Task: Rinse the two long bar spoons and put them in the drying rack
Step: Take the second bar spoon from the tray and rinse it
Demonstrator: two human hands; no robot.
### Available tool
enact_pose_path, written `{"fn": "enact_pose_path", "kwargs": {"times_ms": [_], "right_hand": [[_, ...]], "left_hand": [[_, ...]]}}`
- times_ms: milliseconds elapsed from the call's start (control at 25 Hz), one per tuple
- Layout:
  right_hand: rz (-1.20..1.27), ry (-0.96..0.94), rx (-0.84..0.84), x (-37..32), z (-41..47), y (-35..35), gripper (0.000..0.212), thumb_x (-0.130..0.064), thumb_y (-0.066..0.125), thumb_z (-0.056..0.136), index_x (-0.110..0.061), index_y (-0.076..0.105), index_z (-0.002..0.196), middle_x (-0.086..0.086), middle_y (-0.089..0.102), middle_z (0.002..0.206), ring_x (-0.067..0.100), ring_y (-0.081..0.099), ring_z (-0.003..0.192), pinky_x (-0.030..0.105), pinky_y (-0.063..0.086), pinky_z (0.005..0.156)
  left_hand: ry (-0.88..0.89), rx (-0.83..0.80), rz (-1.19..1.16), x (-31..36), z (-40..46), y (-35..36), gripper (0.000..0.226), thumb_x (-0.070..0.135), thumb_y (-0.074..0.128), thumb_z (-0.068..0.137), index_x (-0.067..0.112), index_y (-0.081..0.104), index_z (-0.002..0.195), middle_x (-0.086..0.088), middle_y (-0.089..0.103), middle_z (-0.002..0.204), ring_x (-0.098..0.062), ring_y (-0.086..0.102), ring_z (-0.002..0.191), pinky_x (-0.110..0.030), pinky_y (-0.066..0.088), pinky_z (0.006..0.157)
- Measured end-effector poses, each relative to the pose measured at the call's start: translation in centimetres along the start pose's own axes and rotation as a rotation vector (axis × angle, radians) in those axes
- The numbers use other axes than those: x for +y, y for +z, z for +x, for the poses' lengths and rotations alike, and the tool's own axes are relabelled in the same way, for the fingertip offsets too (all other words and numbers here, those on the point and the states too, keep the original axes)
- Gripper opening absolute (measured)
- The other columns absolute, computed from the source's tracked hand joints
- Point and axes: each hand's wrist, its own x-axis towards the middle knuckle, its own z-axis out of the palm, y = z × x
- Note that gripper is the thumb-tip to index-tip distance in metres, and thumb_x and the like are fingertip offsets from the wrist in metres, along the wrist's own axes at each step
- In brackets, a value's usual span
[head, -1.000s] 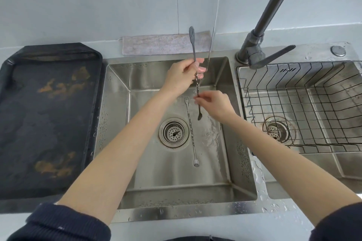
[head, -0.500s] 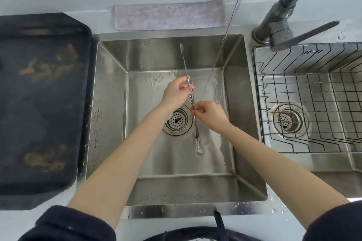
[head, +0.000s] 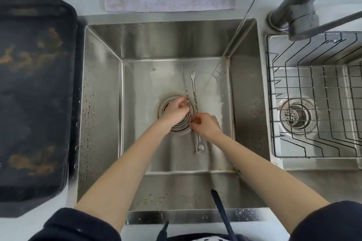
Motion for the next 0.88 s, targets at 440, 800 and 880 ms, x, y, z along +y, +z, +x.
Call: {"fn": "enact_pose_path", "kwargs": {"times_ms": [440, 800, 880], "right_hand": [[-0.045, 0.052, -0.06, 0.8, 0.2, 0.7, 0.034, -0.01, 0.047, 0.086, -0.013, 0.063, 0.117, 0.016, 0.066, 0.118, 0.032, 0.057, 0.114, 0.031, 0.044, 0.095], [-0.118, 0.015, -0.117, 0.0, -1.2, 0.0, 0.035, -0.013, 0.044, 0.088, -0.016, 0.063, 0.117, 0.015, 0.065, 0.12, 0.032, 0.057, 0.114, 0.03, 0.045, 0.095], [-0.16, -0.012, -0.118, -0.4, -1.8, -0.5, 0.037, -0.013, 0.043, 0.088, -0.015, 0.061, 0.121, 0.014, 0.063, 0.124, 0.031, 0.055, 0.118, 0.03, 0.043, 0.099]], "left_hand": [[-0.071, -0.023, -0.032, -2.1, 0.7, 0.5, 0.044, 0.005, 0.037, 0.093, 0.009, 0.041, 0.137, -0.008, 0.057, 0.112, -0.015, 0.053, 0.095, -0.023, 0.043, 0.082], [-0.046, 0.009, 0.132, -1.9, -0.6, 0.2, 0.043, 0.011, 0.038, 0.093, 0.014, 0.045, 0.135, -0.008, 0.056, 0.133, -0.022, 0.053, 0.121, -0.029, 0.036, 0.109], [-0.014, 0.021, 0.226, -1.5, -1.3, 0.0, 0.043, 0.012, 0.037, 0.094, 0.013, 0.044, 0.136, -0.007, 0.05, 0.141, -0.023, 0.046, 0.13, -0.028, 0.031, 0.111]]}}
